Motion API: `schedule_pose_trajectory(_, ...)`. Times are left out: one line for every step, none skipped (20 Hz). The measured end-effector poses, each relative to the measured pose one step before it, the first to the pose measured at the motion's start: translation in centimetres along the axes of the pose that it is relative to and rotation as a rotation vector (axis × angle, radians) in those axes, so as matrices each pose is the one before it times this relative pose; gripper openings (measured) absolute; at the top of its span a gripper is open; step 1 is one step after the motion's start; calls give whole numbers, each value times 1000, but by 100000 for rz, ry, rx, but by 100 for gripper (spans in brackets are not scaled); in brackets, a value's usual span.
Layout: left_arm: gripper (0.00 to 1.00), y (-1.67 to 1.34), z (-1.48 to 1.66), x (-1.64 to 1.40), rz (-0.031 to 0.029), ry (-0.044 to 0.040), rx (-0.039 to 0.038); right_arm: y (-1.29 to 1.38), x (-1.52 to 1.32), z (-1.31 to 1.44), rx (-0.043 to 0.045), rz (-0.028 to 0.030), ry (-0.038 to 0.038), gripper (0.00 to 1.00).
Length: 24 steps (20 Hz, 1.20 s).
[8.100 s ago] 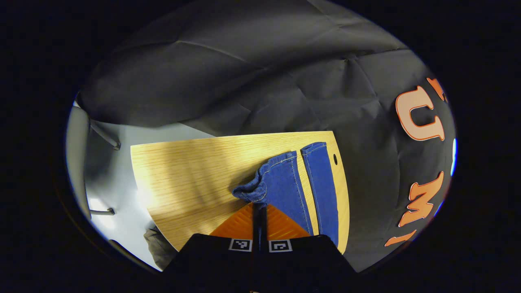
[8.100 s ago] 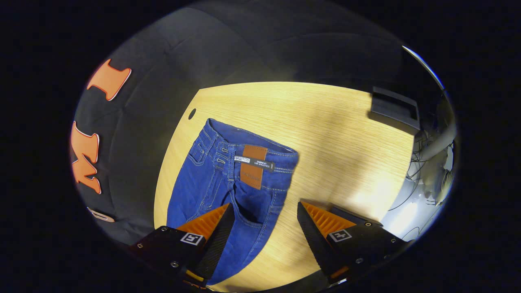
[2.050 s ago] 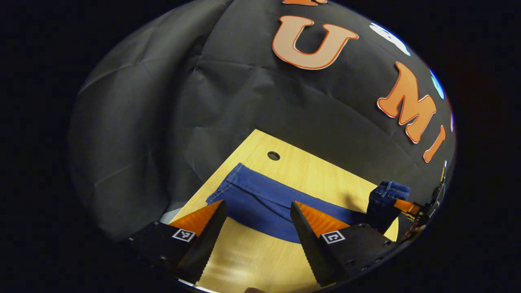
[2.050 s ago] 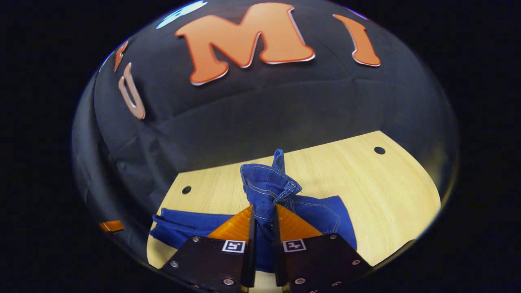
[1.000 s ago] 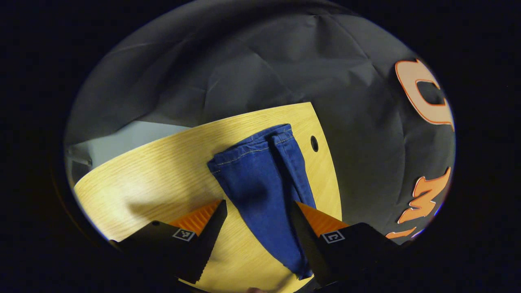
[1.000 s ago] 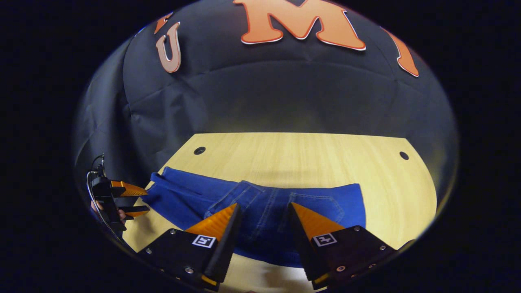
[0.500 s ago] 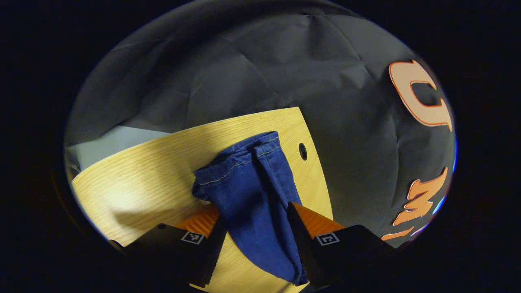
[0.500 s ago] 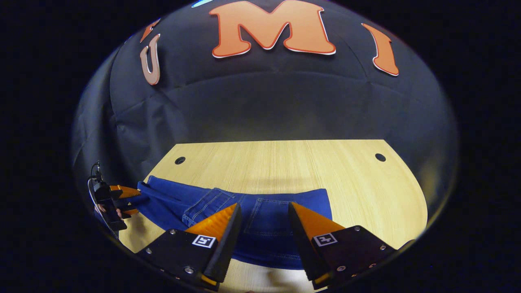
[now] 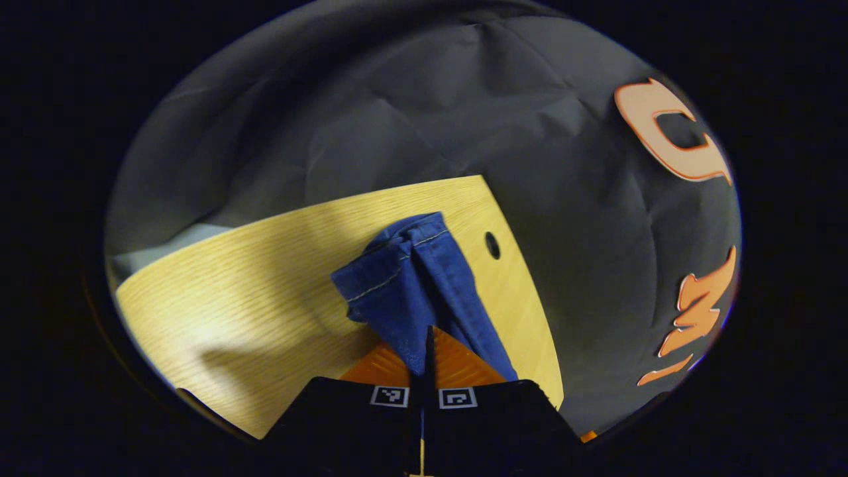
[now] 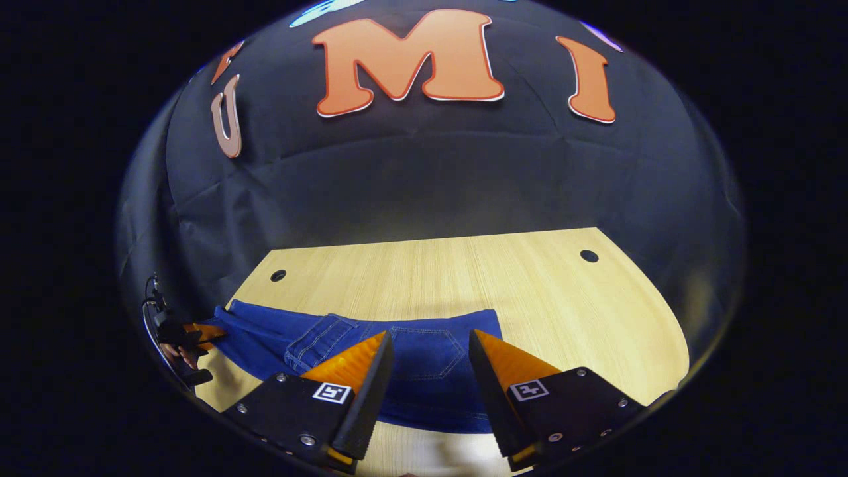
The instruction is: Grasp the waist and the cuffs of the jeans and fold them to make the two legs overlap; first hold the waist and fold one-third of the jeans toward the cuffs, then hold the cuffs and fold the remaining one-third in the same direction to finish folding.
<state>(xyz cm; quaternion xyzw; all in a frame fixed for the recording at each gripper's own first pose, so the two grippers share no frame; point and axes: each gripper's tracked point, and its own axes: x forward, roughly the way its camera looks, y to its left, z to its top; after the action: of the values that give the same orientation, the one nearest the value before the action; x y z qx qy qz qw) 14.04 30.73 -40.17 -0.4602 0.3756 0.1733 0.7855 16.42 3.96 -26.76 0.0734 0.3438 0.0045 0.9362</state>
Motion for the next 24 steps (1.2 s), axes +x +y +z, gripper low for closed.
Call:
schedule_pose_trajectory(2,-892,234,-752,-1919,-2164,4119,-166,-260,388,440,112,-1126,72)
schedule_pose_trajectory(2,-936,270,-555,-1525,-1416,3873,-279,-372,353,464,-387,-1173,72)
schedule_pose_trajectory(2,-898,289,-894,-1193,-1250,3503,-227,-341,352,736,348,-1075,72)
schedule_pose_trajectory(2,-994,332,-313,-2019,-1161,2163,-222,-251,316,223,-185,-1094,72)
schedule_pose_trajectory(2,-1449,249,-612,-2416,-1254,1542,-384,-246,328,64,-312,-1132,72)
schedule_pose_trajectory(2,-894,239,-482,-1832,-1239,1737,-186,-320,200,-110,171,-771,72)
schedule_pose_trajectory(2,-1254,248,-716,-2412,-1296,1620,-275,-271,298,-86,100,-769,72)
schedule_pose_trajectory(2,-1253,173,-347,-1747,-1477,1802,-210,-427,191,-93,624,-803,72)
schedule_pose_trajectory(2,-1418,14,-378,-1769,-597,1681,-486,-305,207,-349,-449,-746,72)
schedule_pose_trajectory(2,-1268,129,-302,-1863,-656,1390,-364,-331,269,152,125,-1044,72)
schedule_pose_trajectory(2,-1703,-105,-277,-2049,46,1355,-491,-281,273,249,-181,-828,72)
schedule_pose_trajectory(2,-1403,14,-341,-1934,-848,2653,-361,-167,227,576,-13,-789,72)
schedule_pose_trajectory(2,-1769,-185,-135,-2236,138,2384,-414,-273,278,554,99,-710,72)
schedule_pose_trajectory(2,-1735,-64,-188,-2114,-415,3130,-546,-378,369,339,-377,-1283,72)
schedule_pose_trajectory(2,-1788,-136,-84,-2988,311,2039,-525,-278,307,418,-76,-946,72)
schedule_pose_trajectory(2,-1876,-248,-76,-1958,404,2464,-564,-262,131,466,-521,-841,72)
schedule_pose_trajectory(2,-2059,-484,405,-3309,782,1507,-506,-190,155,922,-4,-560,72)
schedule_pose_trajectory(2,-1911,-615,-2,-2129,1330,1653,-573,-256,126,866,-348,-565,72)
schedule_pose_trajectory(2,-1635,-625,344,-2505,985,2257,-710,-191,204,814,-438,-537,72)
schedule_pose_trajectory(2,-1648,-648,250,-1991,1506,1810,-516,-309,51,801,-97,-284,72)
schedule_pose_trajectory(2,-1374,-825,492,-1411,1413,2652,-839,-205,218,570,-854,-687,72)
schedule_pose_trajectory(2,-1650,-752,683,-1734,1489,2138,-642,-155,177,692,-136,-539,72)
schedule_pose_trajectory(2,-1725,-736,494,-1479,1881,2628,-647,-325,159,542,-833,-647,72)
schedule_pose_trajectory(2,-1232,-677,697,-639,1432,2052,-642,-231,176,389,-466,-675,72)
